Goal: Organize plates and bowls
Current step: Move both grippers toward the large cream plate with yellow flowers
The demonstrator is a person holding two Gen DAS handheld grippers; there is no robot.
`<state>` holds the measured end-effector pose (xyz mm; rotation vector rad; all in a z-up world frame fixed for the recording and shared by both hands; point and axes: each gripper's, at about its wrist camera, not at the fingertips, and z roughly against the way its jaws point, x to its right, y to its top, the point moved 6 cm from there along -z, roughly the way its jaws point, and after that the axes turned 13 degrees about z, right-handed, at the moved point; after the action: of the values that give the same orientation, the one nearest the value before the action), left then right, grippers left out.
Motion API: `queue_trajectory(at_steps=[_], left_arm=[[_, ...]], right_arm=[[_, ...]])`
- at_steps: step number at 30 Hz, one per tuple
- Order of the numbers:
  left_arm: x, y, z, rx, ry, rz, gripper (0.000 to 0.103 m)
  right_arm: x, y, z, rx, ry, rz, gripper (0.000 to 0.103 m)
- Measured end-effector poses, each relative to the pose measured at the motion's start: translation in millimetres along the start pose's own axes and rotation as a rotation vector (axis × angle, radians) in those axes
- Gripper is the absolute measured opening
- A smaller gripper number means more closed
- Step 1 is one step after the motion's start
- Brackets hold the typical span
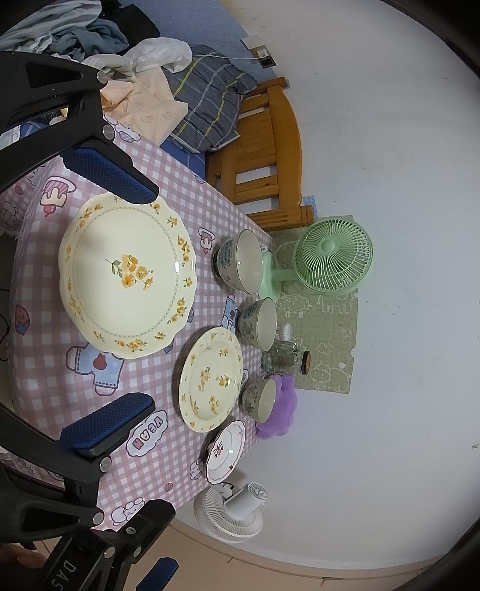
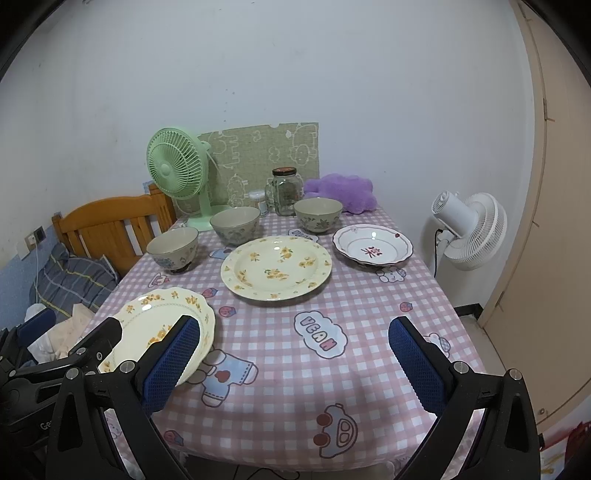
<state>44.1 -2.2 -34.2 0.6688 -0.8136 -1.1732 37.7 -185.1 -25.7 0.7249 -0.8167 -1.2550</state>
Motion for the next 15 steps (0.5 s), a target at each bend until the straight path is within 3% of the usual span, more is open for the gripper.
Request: queue_trajectory(at_steps=[15], left_arm=[[5.9,2.0,2.3,0.006,-0.003,-0.003,0.102]], right_arm=[[6.6,-2.3,-1.1,-0.005,-0.002,0.005,0.103]])
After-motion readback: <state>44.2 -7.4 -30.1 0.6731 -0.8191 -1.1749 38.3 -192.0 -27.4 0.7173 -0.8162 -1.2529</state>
